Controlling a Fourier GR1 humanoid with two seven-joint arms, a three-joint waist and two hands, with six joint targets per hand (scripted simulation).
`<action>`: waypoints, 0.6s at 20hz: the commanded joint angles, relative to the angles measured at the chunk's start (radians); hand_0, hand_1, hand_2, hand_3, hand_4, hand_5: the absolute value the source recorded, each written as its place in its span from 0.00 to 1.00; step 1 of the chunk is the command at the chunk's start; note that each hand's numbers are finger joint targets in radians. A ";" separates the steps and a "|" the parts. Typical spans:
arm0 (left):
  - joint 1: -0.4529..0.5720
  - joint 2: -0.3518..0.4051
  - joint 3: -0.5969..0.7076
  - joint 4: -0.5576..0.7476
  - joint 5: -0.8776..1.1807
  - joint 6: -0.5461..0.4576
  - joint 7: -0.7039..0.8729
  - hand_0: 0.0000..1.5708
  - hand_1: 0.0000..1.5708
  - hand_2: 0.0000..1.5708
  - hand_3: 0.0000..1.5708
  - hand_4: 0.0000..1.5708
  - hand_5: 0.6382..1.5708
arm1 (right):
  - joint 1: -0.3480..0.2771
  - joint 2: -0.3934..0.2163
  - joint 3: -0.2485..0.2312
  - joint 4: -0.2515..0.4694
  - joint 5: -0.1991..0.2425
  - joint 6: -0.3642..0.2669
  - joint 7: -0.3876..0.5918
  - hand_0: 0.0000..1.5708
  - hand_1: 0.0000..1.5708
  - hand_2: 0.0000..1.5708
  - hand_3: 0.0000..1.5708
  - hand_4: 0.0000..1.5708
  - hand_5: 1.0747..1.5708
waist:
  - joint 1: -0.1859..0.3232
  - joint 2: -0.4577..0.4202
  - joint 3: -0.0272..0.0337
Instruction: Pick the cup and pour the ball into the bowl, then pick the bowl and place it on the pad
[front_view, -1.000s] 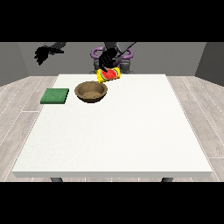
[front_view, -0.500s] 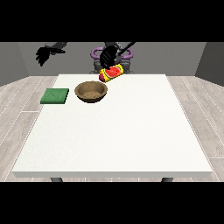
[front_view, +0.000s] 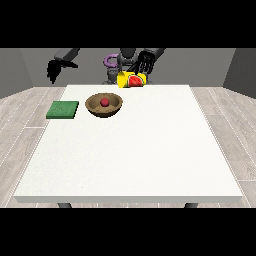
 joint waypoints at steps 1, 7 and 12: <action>0.123 -0.031 0.174 -0.112 0.327 0.124 -0.059 0.00 0.00 0.00 0.00 0.40 1.00 | -0.018 0.033 0.016 -0.024 0.001 -0.015 -0.005 0.00 0.00 0.00 0.00 0.22 0.99 | -0.012 0.081 -0.0119; 0.271 -0.032 0.176 -0.287 0.797 0.085 -0.334 0.00 0.00 0.00 0.00 0.00 0.99 | -0.086 0.126 0.075 -0.064 0.053 -0.116 -0.004 0.00 0.00 0.00 0.00 0.19 1.00 | -0.001 0.160 0.0010; 0.395 -0.032 0.185 -0.353 0.974 -0.116 -0.541 0.00 0.00 0.00 0.00 0.00 0.99 | -0.045 0.253 0.091 -0.058 0.098 -0.274 -0.054 0.00 0.00 0.00 0.00 0.19 1.00 | 0.104 0.152 0.0120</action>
